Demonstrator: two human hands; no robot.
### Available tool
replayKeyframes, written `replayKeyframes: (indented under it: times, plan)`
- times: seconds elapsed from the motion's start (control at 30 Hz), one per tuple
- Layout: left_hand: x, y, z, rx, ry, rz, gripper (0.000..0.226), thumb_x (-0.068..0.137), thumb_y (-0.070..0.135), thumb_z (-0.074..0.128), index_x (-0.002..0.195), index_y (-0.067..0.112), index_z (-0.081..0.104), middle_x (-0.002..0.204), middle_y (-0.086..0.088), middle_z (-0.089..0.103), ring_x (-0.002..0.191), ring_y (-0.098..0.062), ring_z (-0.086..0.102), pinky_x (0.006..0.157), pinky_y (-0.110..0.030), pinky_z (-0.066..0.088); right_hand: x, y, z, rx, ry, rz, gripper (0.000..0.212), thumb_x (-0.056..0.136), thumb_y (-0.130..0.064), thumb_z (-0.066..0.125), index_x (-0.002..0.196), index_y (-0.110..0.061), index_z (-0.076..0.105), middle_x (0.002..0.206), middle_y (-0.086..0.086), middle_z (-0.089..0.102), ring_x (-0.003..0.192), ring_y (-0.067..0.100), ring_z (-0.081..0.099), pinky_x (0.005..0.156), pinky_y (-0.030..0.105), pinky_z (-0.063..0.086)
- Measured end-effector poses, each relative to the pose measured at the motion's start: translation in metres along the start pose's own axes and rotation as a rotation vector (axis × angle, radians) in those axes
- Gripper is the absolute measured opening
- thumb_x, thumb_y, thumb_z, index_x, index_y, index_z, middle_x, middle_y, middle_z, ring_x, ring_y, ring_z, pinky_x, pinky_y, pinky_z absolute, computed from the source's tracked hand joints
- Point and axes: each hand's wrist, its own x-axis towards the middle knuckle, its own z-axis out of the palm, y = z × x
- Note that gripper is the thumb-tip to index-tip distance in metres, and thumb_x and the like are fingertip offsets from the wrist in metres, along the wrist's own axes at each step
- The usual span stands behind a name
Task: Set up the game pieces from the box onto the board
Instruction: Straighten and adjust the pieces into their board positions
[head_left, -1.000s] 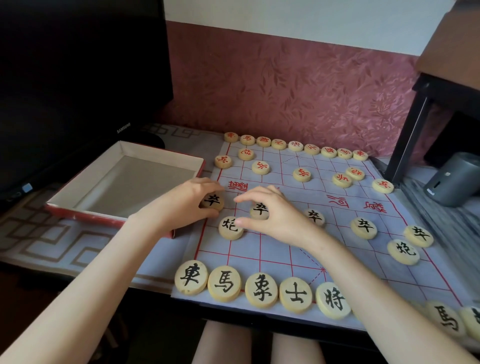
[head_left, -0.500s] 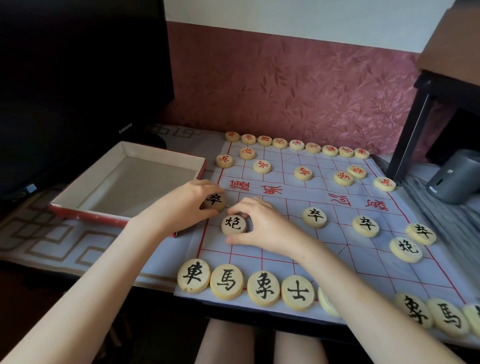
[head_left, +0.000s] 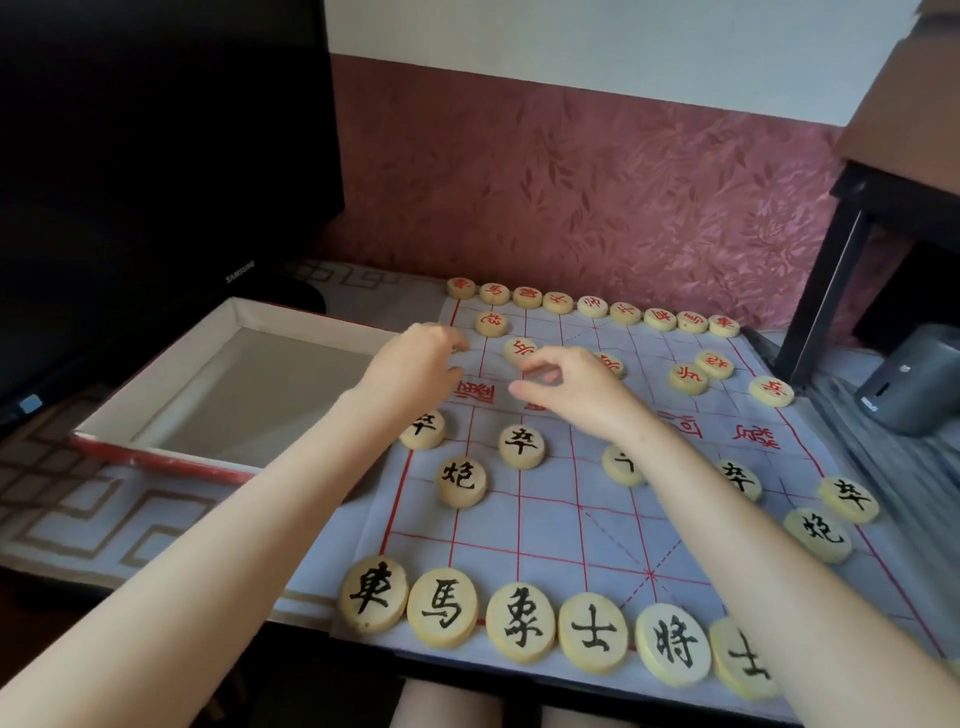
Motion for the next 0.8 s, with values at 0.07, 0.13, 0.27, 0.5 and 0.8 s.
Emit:
replayKeyframes:
  times: [0.07, 0.13, 0.27, 0.5, 0.8]
  plan:
    - [0.02, 0.002, 0.002, 0.025, 0.043, -0.046, 0.033, 0.086, 0.019, 0.058, 0.119, 0.013, 0.059, 0.118, -0.011, 0.06, 0.109, -0.029, 0.055, 0.088, -0.037, 0.047, 0.02, 0.007, -0.005, -0.024, 0.046, 0.065, 0.043, 0.084, -0.038, 0.066, 0.119, -0.015, 0.061, 0.118, -0.003, 0.063, 0.101, 0.009, 0.054, 0.082, 0.023, 0.038]
    - [0.038, 0.002, 0.004, 0.13, 0.067, -0.084, 0.038, 0.085, 0.029, 0.06, 0.118, 0.011, 0.058, 0.115, -0.012, 0.061, 0.108, -0.031, 0.054, 0.087, -0.036, 0.043, 0.037, 0.013, -0.007, -0.049, 0.085, 0.106, 0.047, 0.082, -0.043, 0.066, 0.117, -0.013, 0.06, 0.118, 0.002, 0.062, 0.107, 0.016, 0.056, 0.088, 0.031, 0.044]
    - [0.063, -0.006, 0.009, 0.183, -0.007, -0.153, 0.06, 0.078, 0.049, 0.065, 0.121, 0.009, 0.054, 0.119, -0.013, 0.058, 0.111, -0.03, 0.053, 0.089, -0.037, 0.042, 0.062, 0.018, -0.006, -0.158, 0.086, 0.16, 0.065, 0.079, -0.05, 0.066, 0.123, -0.004, 0.055, 0.126, 0.011, 0.057, 0.115, 0.026, 0.053, 0.095, 0.04, 0.045]
    - [0.085, -0.02, 0.021, 0.316, -0.103, -0.226, 0.075, 0.073, 0.069, 0.055, 0.116, 0.008, 0.053, 0.119, -0.011, 0.057, 0.114, -0.029, 0.049, 0.096, -0.038, 0.035, 0.084, 0.025, 0.003, -0.271, 0.084, 0.181, 0.074, 0.071, -0.069, 0.06, 0.107, -0.005, 0.06, 0.112, 0.011, 0.062, 0.105, 0.028, 0.057, 0.082, 0.038, 0.05]
    - [0.09, -0.029, 0.028, 0.24, -0.094, -0.283, 0.07, 0.071, 0.065, 0.061, 0.115, 0.011, 0.055, 0.118, -0.009, 0.058, 0.112, -0.028, 0.05, 0.093, -0.037, 0.039, 0.097, 0.032, 0.007, -0.273, 0.094, 0.184, 0.048, 0.073, -0.054, 0.069, 0.079, -0.008, 0.053, 0.084, 0.004, 0.056, 0.079, 0.023, 0.052, 0.047, 0.028, 0.026]
